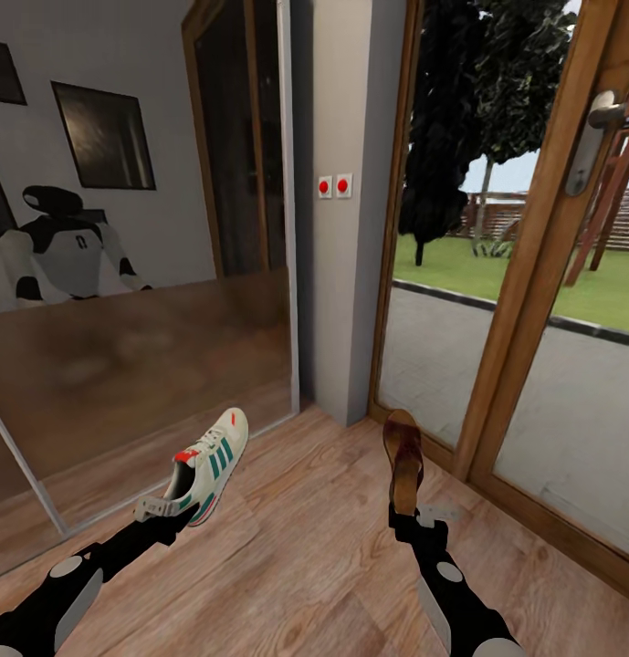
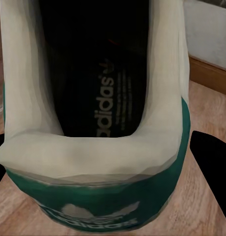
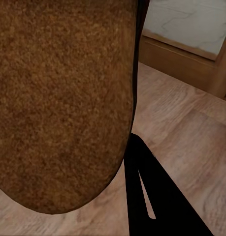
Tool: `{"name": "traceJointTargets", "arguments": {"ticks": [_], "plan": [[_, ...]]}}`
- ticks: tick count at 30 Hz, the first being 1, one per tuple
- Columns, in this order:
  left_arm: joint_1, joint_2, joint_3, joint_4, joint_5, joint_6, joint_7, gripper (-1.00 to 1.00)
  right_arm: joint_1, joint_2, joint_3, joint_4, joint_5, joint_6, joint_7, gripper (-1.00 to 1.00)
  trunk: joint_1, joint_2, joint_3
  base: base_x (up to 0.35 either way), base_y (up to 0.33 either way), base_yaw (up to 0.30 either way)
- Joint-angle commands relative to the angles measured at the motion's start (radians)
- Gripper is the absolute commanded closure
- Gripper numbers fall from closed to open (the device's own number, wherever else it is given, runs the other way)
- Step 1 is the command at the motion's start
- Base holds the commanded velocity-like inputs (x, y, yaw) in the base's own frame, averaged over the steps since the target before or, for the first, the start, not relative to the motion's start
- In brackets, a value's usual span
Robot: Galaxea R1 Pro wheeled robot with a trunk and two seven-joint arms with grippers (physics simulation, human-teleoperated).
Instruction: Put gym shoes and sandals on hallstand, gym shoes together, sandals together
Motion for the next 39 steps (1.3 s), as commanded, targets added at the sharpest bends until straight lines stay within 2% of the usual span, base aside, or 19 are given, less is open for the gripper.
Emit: {"name": "traceJointTargets", "arguments": {"ticks": [1,12,21,31,34,35,38,39], "plan": [[-0.001,0.001,-0.007,0.001,0.006,-0.006,0.001,1.0,-0.001,0.001,-0.005,0.001,0.005,-0.002,-0.001,1.0,0.0,0.0,0.001,0.0,0.0,0.0],[-0.001,0.001,-0.007,0.001,0.006,-0.006,0.001,1.0,-0.001,0.001,-0.005,0.001,0.005,-0.002,-0.001,1.0,0.0,0.0,0.019,-0.011,-0.01,0.0],[-0.001,0.0,-0.007,0.001,0.006,-0.006,0.001,1.0,-0.001,0.001,-0.005,0.001,0.005,-0.002,-0.001,1.0,0.0,0.0,0.024,-0.167,-0.148,0.0],[-0.001,0.0,-0.007,0.021,0.007,-0.013,0.001,1.0,-0.001,0.001,-0.005,0.001,0.005,-0.002,-0.001,1.0,0.0,0.0,0.03,-0.004,-0.003,0.259],[-0.001,0.0,-0.007,0.049,0.008,-0.064,0.002,1.0,-0.001,0.001,-0.005,0.001,0.004,-0.002,-0.001,1.0,0.0,0.0,0.032,0.0,0.0,0.278],[-0.001,-0.004,-0.007,0.085,0.009,-0.122,0.004,1.0,-0.001,0.001,-0.005,0.001,0.004,-0.002,-0.001,1.0,0.0,0.0,0.033,0.0,0.0,0.278],[-0.001,-0.017,-0.006,0.149,0.032,-0.202,0.005,1.0,-0.001,0.001,-0.005,0.001,0.004,-0.002,-0.001,1.0,0.0,0.0,0.035,0.0,0.0,0.278],[-0.001,-0.022,-0.005,0.207,0.091,-0.278,0.006,1.0,-0.001,0.001,-0.005,0.001,0.005,-0.002,-0.001,1.0,0.0,0.0,0.035,0.0,0.0,0.278]]}}
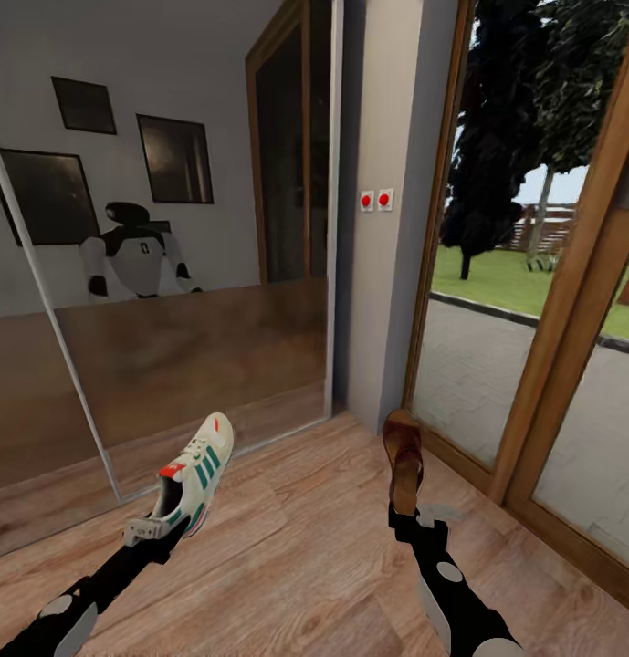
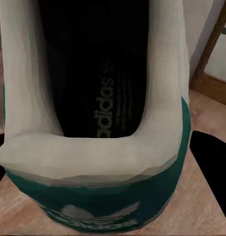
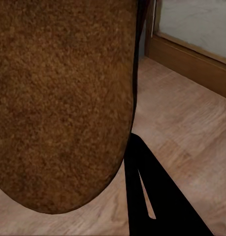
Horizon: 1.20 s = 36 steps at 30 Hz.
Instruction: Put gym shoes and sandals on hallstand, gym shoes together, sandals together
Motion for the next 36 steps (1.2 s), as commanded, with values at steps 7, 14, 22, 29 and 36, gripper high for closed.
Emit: {"name": "traceJointTargets", "arguments": {"ticks": [7,14,22,29,36], "plan": [[-0.001,0.003,-0.012,0.224,0.32,-0.192,-0.002,1.0,-0.001,0.001,-0.005,0.0,0.005,-0.002,-0.001,1.0,0.0,0.0,0.004,0.0,0.0,0.278],[-0.001,0.002,-0.012,0.343,0.377,-0.312,0.022,1.0,-0.001,0.001,-0.005,0.001,0.004,-0.002,-0.001,1.0,0.0,0.0,0.009,0.0,0.0,0.278],[-0.001,-0.015,-0.012,0.368,0.38,-0.316,0.072,1.0,-0.001,0.001,-0.005,0.002,0.004,-0.002,-0.001,1.0,0.0,0.0,0.015,0.0,0.0,0.278],[-0.001,-0.016,-0.012,0.368,0.38,-0.317,0.072,1.0,-0.001,0.001,-0.005,0.002,0.004,-0.002,-0.001,1.0,0.0,0.0,0.02,0.0,0.0,0.278],[-0.001,-0.017,-0.012,0.368,0.38,-0.317,0.072,1.0,-0.001,0.001,-0.005,0.002,0.004,-0.002,-0.001,1.0,0.0,0.0,0.025,0.0,0.0,0.278]]}}
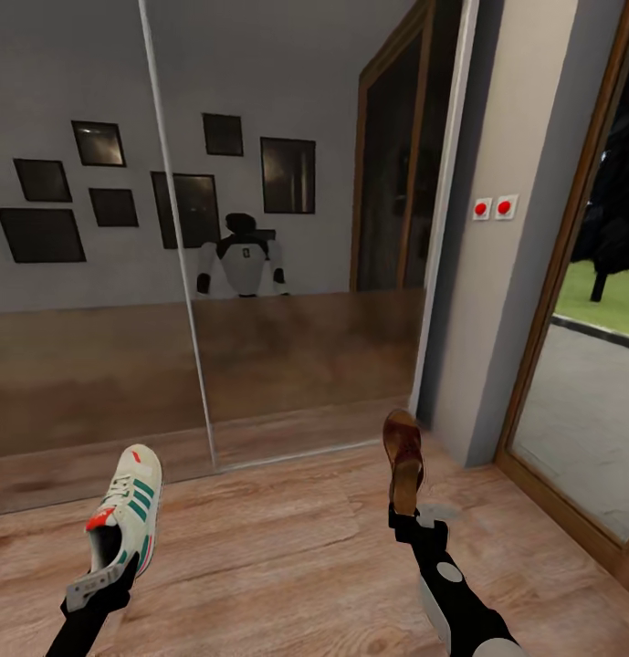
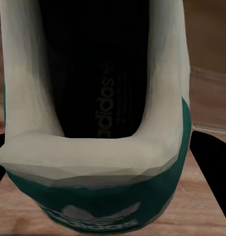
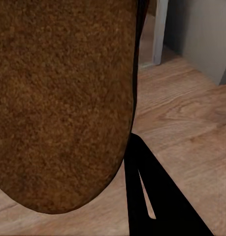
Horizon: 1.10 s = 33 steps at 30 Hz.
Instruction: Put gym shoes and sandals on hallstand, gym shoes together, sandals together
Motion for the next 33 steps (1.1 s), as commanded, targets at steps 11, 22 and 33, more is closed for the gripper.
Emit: {"name": "traceJointTargets", "arguments": {"ticks": [11,22,33], "plan": [[-0.001,0.001,-0.006,0.001,0.012,-0.002,-0.005,1.0,-0.001,0.001,-0.005,0.0,0.005,-0.002,-0.001,1.0,0.0,0.0,0.006,0.0,0.0,0.278],[-0.001,0.001,-0.006,0.001,0.012,-0.002,-0.005,1.0,-0.001,0.001,-0.005,0.0,0.005,-0.002,-0.001,1.0,0.0,0.0,0.013,0.0,0.0,0.278],[-0.001,0.001,-0.006,0.001,0.012,-0.002,-0.005,1.0,-0.001,0.001,-0.005,0.0,0.005,-0.002,-0.001,1.0,0.0,0.0,0.018,0.0,0.0,0.281]]}}
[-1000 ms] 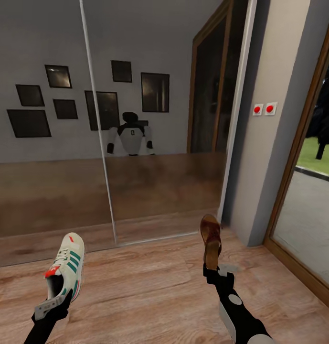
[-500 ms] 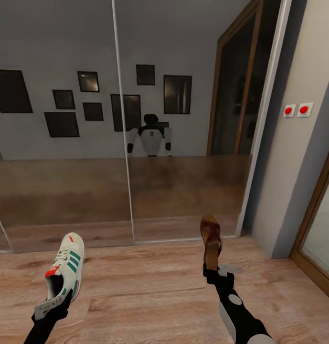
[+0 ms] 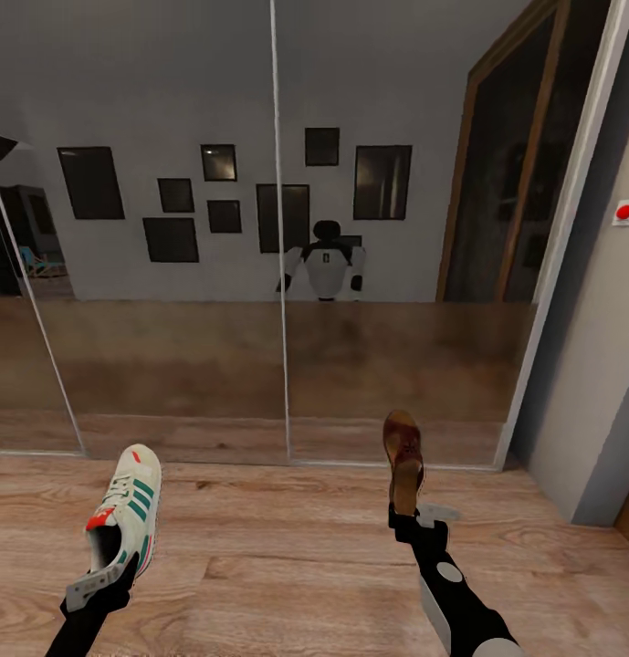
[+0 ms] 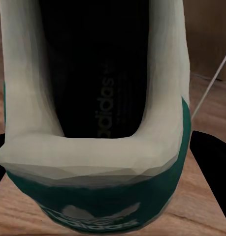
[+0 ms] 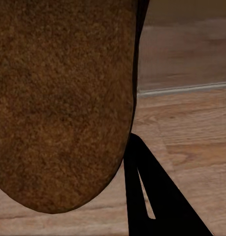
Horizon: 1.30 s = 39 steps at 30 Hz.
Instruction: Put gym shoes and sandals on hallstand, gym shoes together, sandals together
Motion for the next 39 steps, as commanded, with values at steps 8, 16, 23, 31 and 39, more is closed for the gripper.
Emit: {"name": "traceJointTargets", "arguments": {"ticks": [8,16,23,31,39], "plan": [[-0.001,0.0,-0.007,0.001,0.011,-0.002,-0.005,1.0,-0.001,0.001,-0.005,0.0,0.005,-0.002,-0.001,1.0,0.0,0.0,-0.001,0.0,0.0,0.29],[-0.001,-0.001,-0.007,0.001,0.011,-0.002,-0.005,1.0,-0.001,0.001,-0.005,0.0,0.005,-0.002,-0.001,1.0,0.0,0.0,-0.001,0.0,0.0,0.292],[-0.001,-0.001,-0.007,0.002,0.011,-0.002,-0.005,1.0,-0.001,0.001,-0.005,0.0,0.005,-0.002,-0.001,1.0,0.0,0.0,-0.001,0.0,0.0,0.292],[-0.001,-0.001,-0.007,0.001,0.011,-0.002,-0.005,1.0,-0.001,0.001,-0.005,0.0,0.006,-0.002,-0.001,1.0,0.0,0.0,-0.001,0.0,0.0,0.292],[-0.001,-0.001,-0.007,0.001,0.011,-0.002,-0.005,1.0,-0.001,0.001,-0.005,0.0,0.006,-0.002,-0.001,1.0,0.0,0.0,-0.001,0.0,0.0,0.292]]}}
